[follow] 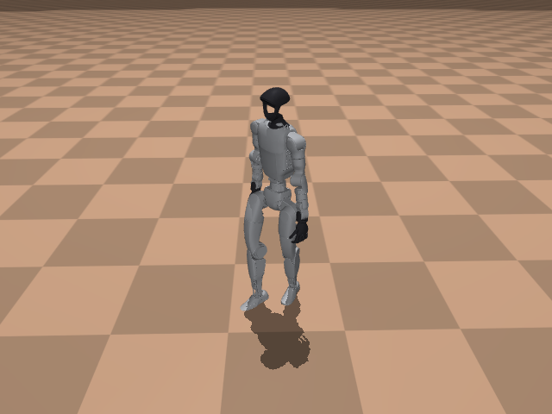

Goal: Upper body actions

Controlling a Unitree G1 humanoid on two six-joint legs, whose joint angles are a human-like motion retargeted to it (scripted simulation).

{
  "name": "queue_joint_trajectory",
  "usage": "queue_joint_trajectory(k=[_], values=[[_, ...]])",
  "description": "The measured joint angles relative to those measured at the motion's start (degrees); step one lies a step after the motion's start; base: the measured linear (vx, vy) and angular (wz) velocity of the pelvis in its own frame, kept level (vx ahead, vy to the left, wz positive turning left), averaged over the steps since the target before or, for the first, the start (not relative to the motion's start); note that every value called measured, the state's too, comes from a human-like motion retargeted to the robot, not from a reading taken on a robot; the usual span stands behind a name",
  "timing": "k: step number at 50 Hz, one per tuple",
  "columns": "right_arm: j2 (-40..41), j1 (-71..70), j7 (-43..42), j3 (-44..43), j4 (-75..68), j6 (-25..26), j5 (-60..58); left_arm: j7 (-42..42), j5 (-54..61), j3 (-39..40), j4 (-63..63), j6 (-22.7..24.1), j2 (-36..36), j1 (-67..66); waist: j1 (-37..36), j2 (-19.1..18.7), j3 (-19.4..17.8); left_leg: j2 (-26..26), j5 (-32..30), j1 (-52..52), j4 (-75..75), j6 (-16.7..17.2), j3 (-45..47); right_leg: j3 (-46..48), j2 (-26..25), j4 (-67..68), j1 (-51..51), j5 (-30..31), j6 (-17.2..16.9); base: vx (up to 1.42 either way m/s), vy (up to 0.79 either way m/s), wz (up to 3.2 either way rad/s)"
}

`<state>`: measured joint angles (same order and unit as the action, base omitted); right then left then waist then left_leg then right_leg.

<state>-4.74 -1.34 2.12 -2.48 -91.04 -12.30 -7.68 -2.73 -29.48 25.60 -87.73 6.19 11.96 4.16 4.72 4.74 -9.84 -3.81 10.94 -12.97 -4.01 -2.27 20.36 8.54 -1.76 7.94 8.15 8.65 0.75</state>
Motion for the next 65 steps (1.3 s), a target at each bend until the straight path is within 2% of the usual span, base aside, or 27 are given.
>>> queue_joint_trajectory(k=[5,8,10,11,13,15,17,20,22,25,28,34,36,39,40,42,44,45,48,50,52,53,55,57,60,65], values=[[0.11,0.55,-0.07,-0.31,-0.44,0.14,-0.48,-0.71,-0.28,-0.39,-1.00,-0.13,-0.16,0.69,0.75,0.02,0.27,-1.21,2.04,-5.21,0.64,1.43,-0.22,8.79,0.27,-8.95,1.43,-6.20,-2.68,0.46,-0.39,0.08],[-0.23,-0.06,-0.24,-1.30,-1.72,0.88,-1.66,-0.77,-1.00,-0.23,-1.29,0.16,-0.88,-0.19,0.28,-0.34,2.29,-1.91,0.91,-6.29,0.14,3.37,1.08,7.57,-0.64,-4.10,2.66,-5.37,-0.42,0.44,-0.42,-0.27],[-0.46,-0.09,-0.54,-2.27,-2.54,1.05,-2.18,-0.90,-1.80,-0.18,-1.98,0.15,-1.15,-1.11,1.65,-1.61,3.50,-1.08,-1.30,-6.92,-0.93,4.69,0.62,6.51,-1.56,-1.81,2.58,-4.81,3.48,0.43,-0.33,0.15],[-0.60,0.13,-0.65,-2.47,-2.90,1.06,-2.17,-0.94,-2.45,0.07,-2.32,-0.01,-1.24,-1.66,2.63,-1.98,3.89,-0.89,-2.64,-7.37,-1.54,5.13,-0.05,4.68,-1.92,-2.10,2.21,-2.58,4.09,0.50,-0.37,0.54],[-1.10,0.79,-0.84,-3.00,-4.59,1.31,-2.00,-0.83,-4.71,1.21,-3.11,-0.65,-1.57,-3.81,4.49,-2.71,5.69,-0.66,-7.79,-7.85,-4.38,6.12,-1.42,-0.05,-2.49,-1.85,1.05,0.45,4.99,0.70,-0.47,0.53],[-1.80,1.89,-0.82,-4.00,-6.37,2.23,-1.84,-0.46,-6.08,1.54,-3.72,-1.17,-2.13,-6.49,6.06,-3.06,9.92,0.27,-15.54,-4.98,-9.99,5.72,-1.85,-4.10,-2.13,-0.05,1.85,-1.68,4.19,0.67,-0.36,0.63],[-2.29,3.08,-0.84,-5.29,-6.37,3.97,-1.33,0.14,-5.36,0.69,-4.16,-1.30,-2.90,-8.31,4.93,-2.21,13.23,0.39,-22.66,0.59,-19.67,4.23,-2.28,-3.80,0.88,0.21,1.25,-4.22,2.70,0.57,-0.45,0.23],[-2.36,2.25,-1.26,-5.26,-6.37,3.85,0.48,-0.28,-3.11,0.11,-4.19,-1.11,-2.75,-8.53,2.85,1.77,11.13,2.32,-27.29,5.04,-37.15,0.39,3.07,-0.73,5.34,-0.57,-4.63,-6.67,2.40,0.40,-0.46,-0.21],[-2.49,0.00,-1.18,-3.44,-6.37,3.17,1.36,-1.13,-3.08,1.02,-3.15,-1.20,-2.79,-8.25,2.79,3.29,8.64,5.44,-20.65,7.34,-45.34,-2.62,6.24,-1.48,6.14,-0.83,-8.01,-7.91,2.46,0.30,-0.39,-0.30],[-2.54,-3.80,-0.94,-0.75,-5.33,2.30,-0.11,-1.12,-2.52,2.06,-1.04,-0.44,-3.36,-8.63,1.09,4.13,5.67,8.80,-14.37,12.27,-50.93,-7.08,10.76,-0.88,6.66,-1.45,-12.17,-9.17,2.76,0.32,-0.42,-0.91],[-1.82,-6.32,0.34,1.69,-1.89,1.83,-2.27,-0.72,-1.73,2.54,0.00,0.44,-3.87,-9.22,0.35,2.96,5.17,7.24,-12.81,19.18,-44.50,-5.36,9.19,-2.34,4.62,-2.57,-13.75,-9.74,3.42,0.29,-0.35,-0.97],[0.38,-8.57,2.15,3.66,5.39,2.83,-3.49,-0.44,-2.40,2.93,-0.28,-0.22,-4.82,-9.21,-2.35,-2.10,4.88,5.02,-15.30,27.60,-13.94,-0.83,4.64,-6.56,-2.55,-4.43,-17.03,-11.75,5.10,0.38,-0.31,-1.02],[0.90,-8.73,2.80,4.14,6.66,3.68,-3.43,-0.35,-2.89,3.31,0.14,-0.23,-5.26,-9.44,-4.04,-3.49,4.92,5.97,-15.03,29.16,-4.03,0.98,5.61,-9.33,-4.74,-4.57,-18.65,-13.03,5.69,0.55,-0.31,-1.26],[1.08,-8.08,3.27,4.87,6.70,4.13,-3.11,0.02,-3.76,3.19,1.14,-0.86,-5.62,-10.25,-5.21,-4.21,4.54,6.08,-13.64,30.29,3.25,5.52,6.72,-11.96,-6.06,-3.98,-21.93,-15.54,6.13,0.62,-0.26,-0.67],[1.00,-7.89,3.23,4.97,6.38,4.20,-3.02,0.18,-4.19,3.01,1.45,-1.43,-5.64,-10.31,-4.92,-4.33,4.21,5.74,-13.43,30.51,3.93,5.69,5.26,-12.00,-6.24,-3.51,-23.01,-16.53,6.13,0.73,-0.29,0.00],[0.68,-7.22,2.61,4.57,5.08,4.38,-3.08,0.20,-5.57,2.55,1.43,-2.30,-5.27,-9.86,-4.82,-4.59,4.21,4.16,-15.31,31.27,1.08,0.88,-0.58,-11.62,-6.65,-1.78,-24.07,-17.97,5.83,0.67,-0.28,0.03],[0.33,-6.12,1.85,4.21,2.88,4.52,-3.18,-0.06,-6.98,2.80,1.40,-2.68,-4.91,-9.97,-6.20,-4.55,4.86,3.56,-18.47,30.67,-0.99,-0.98,-3.57,-12.19,-6.83,0.20,-25.01,-17.72,5.21,0.73,-0.27,-0.44],[0.09,-5.36,1.51,4.01,1.55,4.67,-3.32,-0.22,-7.57,3.11,1.46,-2.72,-4.82,-10.33,-7.18,-4.37,5.37,3.86,-20.71,29.71,-1.15,-1.03,-3.28,-12.63,-6.76,1.23,-25.55,-17.03,4.78,0.87,-0.26,-0.47],[-0.64,-3.15,-0.07,2.29,-3.42,6.32,-4.32,-0.16,-7.10,4.28,0.87,-2.51,-4.65,-11.73,-8.45,-2.96,7.55,4.21,-17.88,27.48,-3.84,-1.59,-2.89,-11.74,-5.49,6.85,-25.30,-9.71,2.60,0.76,-0.24,-0.27],[-0.96,-2.68,-1.45,1.54,-6.34,7.07,-3.85,0.19,-5.30,5.72,-0.36,-2.66,-4.37,-11.43,-8.82,-2.96,6.62,4.21,-14.99,24.53,-4.41,-2.40,-4.58,-10.37,-5.59,14.75,-23.87,-0.24,-0.10,0.71,-0.35,-0.16],[-1.47,-2.71,-2.22,1.94,-6.37,7.24,-3.21,0.16,-3.15,7.14,-1.00,-2.73,-4.39,-10.73,-8.13,-4.21,4.88,6.24,-12.61,20.93,-4.49,-2.45,-2.23,-7.08,-5.50,23.45,-21.64,6.77,-4.57,0.41,-0.30,-0.13],[-1.65,-2.76,-2.57,2.12,-6.37,7.11,-3.37,0.03,-2.16,7.52,-1.17,-2.68,-4.39,-10.73,-7.98,-4.95,4.49,7.18,-11.76,19.65,-4.47,-2.24,-2.13,-4.85,-5.16,27.31,-20.45,9.09,-5.15,0.50,-0.30,-0.35],[-1.81,-2.74,-3.07,2.10,-5.77,6.59,-5.04,-0.59,0.20,7.68,-1.62,-2.80,-3.84,-10.93,-7.13,-6.72,4.04,9.51,-9.49,17.31,-5.21,-1.93,-2.14,3.12,-1.21,38.25,-16.66,7.57,-0.51,0.62,-0.31,-0.47],[-1.67,-2.88,-2.47,1.64,-3.69,5.84,-5.93,-0.85,0.76,7.36,-1.77,-3.36,-2.85,-10.02,-6.12,-7.83,2.97,10.87,-7.65,15.18,-5.64,-1.93,-1.24,9.42,2.86,44.03,-13.82,1.48,5.44,0.42,-0.23,-0.23],[-1.22,-2.97,-1.06,1.08,-0.52,3.39,-4.43,-0.29,-0.30,6.69,-0.69,-3.40,-1.70,-8.14,-4.63,-8.03,0.90,11.21,-5.97,11.74,-5.00,-1.55,-1.24,11.28,2.29,43.70,-8.48,-2.78,10.28,0.33,-0.29,0.03],[-0.20,-1.72,-1.57,0.68,1.45,1.14,-1.68,-0.78,-1.54,4.45,2.57,-2.27,-0.55,-6.30,-2.99,-4.31,1.59,6.22,-4.19,7.76,-2.17,-1.65,-1.84,2.38,-2.95,21.34,-1.84,-1.91,5.04,0.33,-0.30,0.26]])
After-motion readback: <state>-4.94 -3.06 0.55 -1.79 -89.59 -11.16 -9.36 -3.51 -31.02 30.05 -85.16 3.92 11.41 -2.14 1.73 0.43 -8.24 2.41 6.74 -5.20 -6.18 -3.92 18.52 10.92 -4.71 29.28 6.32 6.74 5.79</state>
